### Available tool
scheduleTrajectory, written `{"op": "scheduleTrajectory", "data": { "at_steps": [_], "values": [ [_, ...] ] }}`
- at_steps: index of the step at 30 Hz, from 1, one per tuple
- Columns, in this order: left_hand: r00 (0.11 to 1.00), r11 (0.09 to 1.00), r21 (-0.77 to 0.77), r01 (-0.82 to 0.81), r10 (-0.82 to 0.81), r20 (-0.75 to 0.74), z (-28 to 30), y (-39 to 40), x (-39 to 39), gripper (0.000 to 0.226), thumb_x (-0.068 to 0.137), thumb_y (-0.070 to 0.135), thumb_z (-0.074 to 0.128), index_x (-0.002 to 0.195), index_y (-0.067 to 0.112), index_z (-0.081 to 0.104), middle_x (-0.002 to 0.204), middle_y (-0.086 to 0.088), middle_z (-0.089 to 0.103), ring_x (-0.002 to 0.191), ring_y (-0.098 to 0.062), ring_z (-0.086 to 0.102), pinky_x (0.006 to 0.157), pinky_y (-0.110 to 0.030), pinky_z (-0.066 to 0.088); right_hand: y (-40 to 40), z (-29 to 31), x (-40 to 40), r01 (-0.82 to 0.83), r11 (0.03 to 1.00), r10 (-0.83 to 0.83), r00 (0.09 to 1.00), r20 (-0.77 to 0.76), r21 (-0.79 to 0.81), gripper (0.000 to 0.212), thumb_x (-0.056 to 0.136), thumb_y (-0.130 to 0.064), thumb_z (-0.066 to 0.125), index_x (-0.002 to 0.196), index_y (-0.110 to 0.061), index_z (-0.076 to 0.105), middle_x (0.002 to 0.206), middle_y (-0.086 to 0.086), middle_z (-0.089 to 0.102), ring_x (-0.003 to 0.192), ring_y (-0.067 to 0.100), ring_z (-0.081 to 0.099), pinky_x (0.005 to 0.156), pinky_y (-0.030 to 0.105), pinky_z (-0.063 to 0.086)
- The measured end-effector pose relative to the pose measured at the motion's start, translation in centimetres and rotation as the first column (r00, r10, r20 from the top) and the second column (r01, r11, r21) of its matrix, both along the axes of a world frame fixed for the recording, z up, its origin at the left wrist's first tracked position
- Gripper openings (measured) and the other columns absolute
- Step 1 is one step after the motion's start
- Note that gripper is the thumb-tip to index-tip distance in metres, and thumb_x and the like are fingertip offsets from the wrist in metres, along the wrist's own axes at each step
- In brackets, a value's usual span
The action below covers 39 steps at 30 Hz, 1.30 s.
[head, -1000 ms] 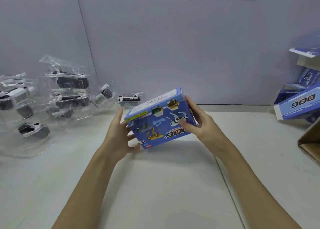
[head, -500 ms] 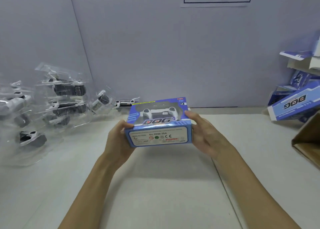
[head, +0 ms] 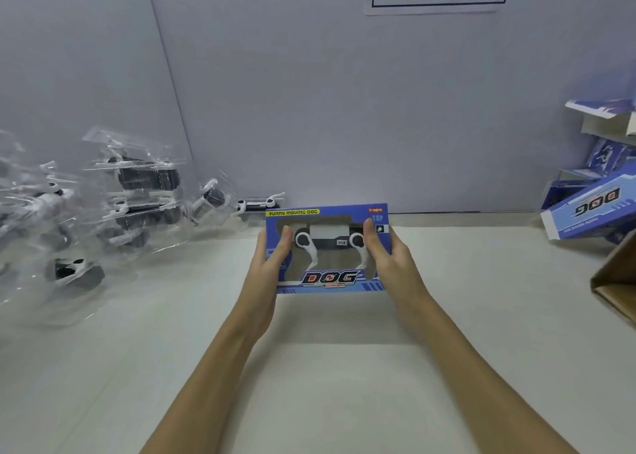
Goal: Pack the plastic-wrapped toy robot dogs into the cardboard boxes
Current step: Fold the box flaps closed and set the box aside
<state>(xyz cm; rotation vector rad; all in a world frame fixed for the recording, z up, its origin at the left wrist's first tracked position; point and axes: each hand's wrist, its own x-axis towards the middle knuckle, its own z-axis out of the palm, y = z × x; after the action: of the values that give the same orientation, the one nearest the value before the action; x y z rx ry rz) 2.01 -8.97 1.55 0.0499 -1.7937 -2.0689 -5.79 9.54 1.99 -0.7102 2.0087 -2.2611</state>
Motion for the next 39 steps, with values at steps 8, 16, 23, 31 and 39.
{"op": "scheduleTrajectory", "data": {
  "at_steps": [8,16,23,31,39],
  "values": [
    [0.988,0.995,-0.098,-0.028,0.042,0.148,-0.5,-1.0,-0.5,0.056,0.089,0.077,0.052,0.13,0.041,0.065,0.123,0.009,0.075,0.118,-0.016,0.07,0.11,-0.045,0.05,1.0,-1.3,-1.0,-0.126,0.99,0.112,0.976,0.187,0.068,0.044,0.105,-0.057,0.047,0.135,-0.029,0.06,0.124,-0.006,0.075,0.115,0.018,0.072,0.099,0.035,0.055],
    [0.994,0.995,-0.01,-0.097,0.097,0.046,-0.3,-2.1,0.6,0.069,0.088,0.078,0.037,0.123,0.028,0.07,0.105,-0.002,0.08,0.093,-0.021,0.078,0.066,-0.026,0.061,5.0,0.5,-1.9,-0.368,0.886,0.352,0.93,0.106,0.282,0.065,0.089,-0.032,0.083,0.144,-0.034,0.05,0.132,0.0,0.071,0.123,0.023,0.068,0.104,0.04,0.052],
    [0.994,0.996,0.032,-0.078,0.075,0.074,0.4,-2.0,0.5,0.071,0.084,0.082,0.052,0.12,0.025,0.074,0.12,-0.011,0.075,0.107,-0.034,0.072,0.095,-0.045,0.055,5.9,1.8,-1.9,-0.266,0.904,0.232,0.963,0.139,0.334,0.063,0.082,-0.048,0.086,0.131,-0.018,0.062,0.113,0.007,0.078,0.102,0.03,0.076,0.088,0.047,0.063],
    [0.996,0.997,0.026,-0.072,0.073,-0.045,-0.9,-2.7,-0.8,0.033,0.084,0.039,0.08,0.113,0.024,0.075,0.108,-0.011,0.077,0.092,-0.024,0.074,0.075,-0.03,0.061,6.4,2.1,-1.5,-0.395,0.883,0.303,0.892,0.337,0.253,0.065,0.092,-0.069,0.064,0.124,-0.013,0.073,0.121,0.022,0.071,0.106,0.041,0.073,0.082,0.05,0.063],
    [0.988,0.98,0.134,-0.144,0.151,-0.041,-1.0,-3.0,-1.3,0.082,0.079,0.086,0.059,0.134,0.026,0.06,0.12,-0.003,0.072,0.094,-0.023,0.073,0.08,-0.04,0.063,6.7,2.5,-1.2,-0.385,0.875,0.321,0.915,0.245,0.293,0.063,0.091,-0.052,0.073,0.117,0.005,0.072,0.105,0.02,0.076,0.089,0.03,0.074,0.088,0.037,0.061]
  ]
}}
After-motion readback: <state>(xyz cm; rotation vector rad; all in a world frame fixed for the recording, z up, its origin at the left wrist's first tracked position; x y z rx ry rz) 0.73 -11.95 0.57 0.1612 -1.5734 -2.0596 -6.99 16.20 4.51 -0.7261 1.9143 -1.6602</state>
